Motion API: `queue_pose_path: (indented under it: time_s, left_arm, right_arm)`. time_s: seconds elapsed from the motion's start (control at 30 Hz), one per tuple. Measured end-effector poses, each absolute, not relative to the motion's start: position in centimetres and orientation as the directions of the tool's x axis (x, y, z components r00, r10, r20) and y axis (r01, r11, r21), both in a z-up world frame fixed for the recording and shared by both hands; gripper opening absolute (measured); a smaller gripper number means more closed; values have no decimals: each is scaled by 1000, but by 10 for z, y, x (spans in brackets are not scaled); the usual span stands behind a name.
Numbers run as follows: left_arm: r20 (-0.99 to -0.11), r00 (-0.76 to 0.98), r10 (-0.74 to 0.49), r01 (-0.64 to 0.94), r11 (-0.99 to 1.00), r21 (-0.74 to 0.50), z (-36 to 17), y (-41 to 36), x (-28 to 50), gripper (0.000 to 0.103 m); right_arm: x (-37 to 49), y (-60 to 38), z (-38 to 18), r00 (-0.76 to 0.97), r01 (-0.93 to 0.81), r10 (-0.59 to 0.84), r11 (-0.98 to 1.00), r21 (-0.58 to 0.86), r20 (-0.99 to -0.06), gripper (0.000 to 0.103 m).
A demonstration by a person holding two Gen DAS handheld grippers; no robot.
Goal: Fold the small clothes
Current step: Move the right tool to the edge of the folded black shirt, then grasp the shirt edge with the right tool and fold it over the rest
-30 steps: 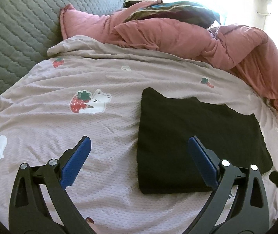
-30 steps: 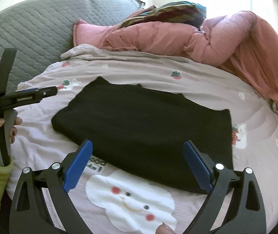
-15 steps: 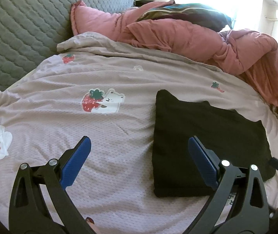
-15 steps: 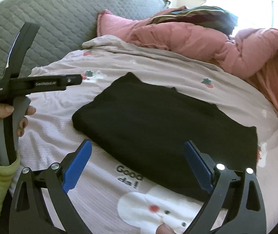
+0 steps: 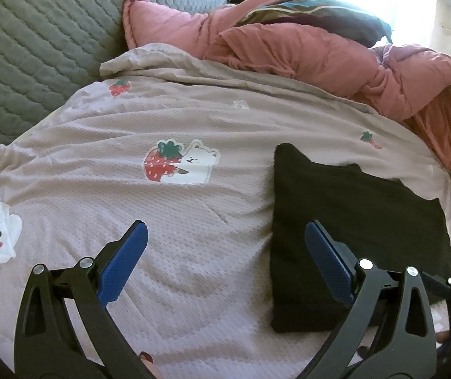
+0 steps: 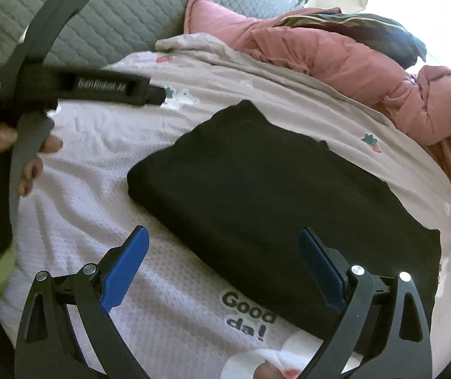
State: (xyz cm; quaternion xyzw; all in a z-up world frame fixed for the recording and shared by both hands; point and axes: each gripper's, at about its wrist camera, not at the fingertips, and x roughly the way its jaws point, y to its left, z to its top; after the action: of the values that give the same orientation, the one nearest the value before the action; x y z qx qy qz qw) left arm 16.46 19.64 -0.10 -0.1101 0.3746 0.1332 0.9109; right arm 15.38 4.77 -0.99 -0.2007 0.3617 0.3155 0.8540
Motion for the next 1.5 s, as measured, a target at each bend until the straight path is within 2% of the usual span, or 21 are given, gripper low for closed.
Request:
queue_pose_path:
  time_s: [0.27, 0.43, 0.7, 0.73, 0.77, 0.8, 0.87, 0.9, 0.97, 1.03, 1.13, 1.3, 1.5]
  left_arm:
    - [-741, 648, 176, -348, 934, -83, -11, 207, 178, 93]
    - [-753, 633, 179, -340, 938, -62, -17, 205, 185, 93]
    - [-772, 611, 176, -335, 941, -50, -25, 204, 194, 93]
    - [-773, 609, 174, -334, 941, -51, -25, 204, 195, 93]
    - [-775, 608, 170, -332, 942, -54, -26, 204, 195, 93]
    - [-777, 608, 166, -330, 942, -58, -27, 205, 196, 93]
    - [-781, 607, 148, -326, 942, -74, -28, 205, 197, 93]
    - [-785, 605, 131, -323, 942, -91, -29, 206, 198, 93]
    - [-791, 606, 84, -314, 939, -141, -31, 209, 201, 93]
    - [-789, 614, 24, -308, 928, -211, -32, 214, 203, 93]
    - [-760, 640, -113, -278, 888, -366, -30, 219, 206, 93]
    - [-662, 654, -365, -207, 755, -622, -34, 214, 221, 93]
    - [-637, 613, -468, -141, 728, -671, -35, 189, 241, 93]
  right_arm:
    - [164, 76, -37, 556, -692, 307, 686, -225, -773, 95]
    - [169, 91, -50, 606, -681, 259, 658, -322, -752, 96]
    - [178, 102, -52, 669, -653, 244, 643, -399, -702, 95]
    - [178, 101, -51, 677, -649, 248, 644, -405, -693, 91]
    - [178, 101, -49, 680, -650, 256, 643, -404, -687, 79]
    - [177, 99, -48, 678, -656, 269, 641, -398, -685, 74]
    - [174, 97, -44, 680, -661, 290, 640, -392, -673, 58]
    - [172, 96, -43, 682, -662, 299, 640, -390, -668, 54]
    - [168, 92, -37, 686, -664, 326, 645, -378, -650, 33]
    - [169, 88, -31, 673, -673, 352, 657, -341, -650, 20]
    - [172, 77, -22, 656, -677, 385, 681, -280, -649, 16]
    - [179, 54, -7, 625, -673, 454, 725, -144, -635, 12]
    - [172, 42, 2, 635, -677, 474, 721, -146, -610, 11]
